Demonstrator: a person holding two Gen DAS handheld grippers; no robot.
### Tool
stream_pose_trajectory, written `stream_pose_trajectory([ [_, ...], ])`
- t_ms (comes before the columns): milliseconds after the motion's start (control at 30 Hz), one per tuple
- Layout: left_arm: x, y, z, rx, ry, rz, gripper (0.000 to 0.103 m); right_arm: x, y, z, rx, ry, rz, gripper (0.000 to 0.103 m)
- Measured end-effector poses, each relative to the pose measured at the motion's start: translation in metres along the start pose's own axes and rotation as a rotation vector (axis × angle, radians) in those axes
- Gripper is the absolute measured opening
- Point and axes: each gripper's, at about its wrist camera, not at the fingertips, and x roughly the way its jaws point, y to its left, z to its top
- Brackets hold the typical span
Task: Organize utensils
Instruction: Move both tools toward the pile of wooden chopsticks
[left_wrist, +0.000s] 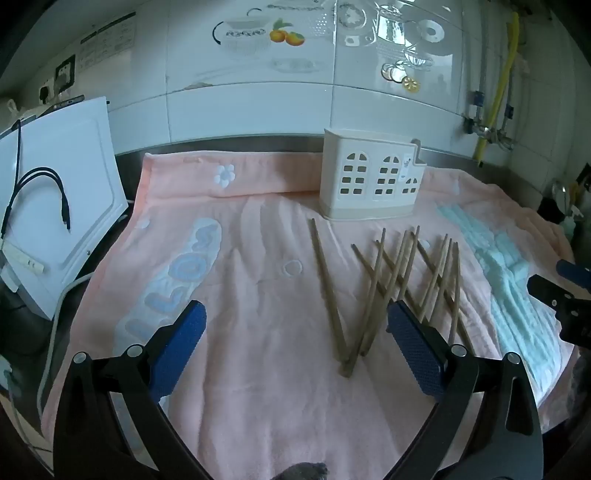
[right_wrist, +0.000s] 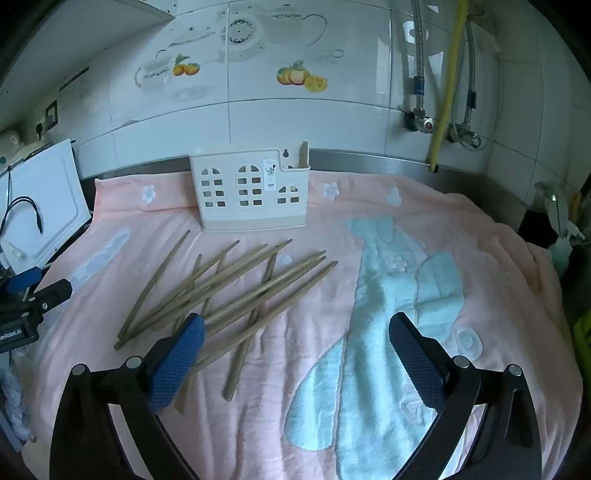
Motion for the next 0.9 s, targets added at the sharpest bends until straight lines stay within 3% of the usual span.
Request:
stream_pose_trajectory([
  [300, 0.001, -0.006, -0.001, 0.003, 0.007, -0.001, 0.097, -0.001, 0.001, 0.000, 0.013, 0.001, 0.021, 0.097],
  [900, -0.022, -0.015, 0.023, 0.009, -0.119, 0.001, 0.097, -0.005, -0.008, 0.004, 0.041, -0.038, 0.029, 0.097],
])
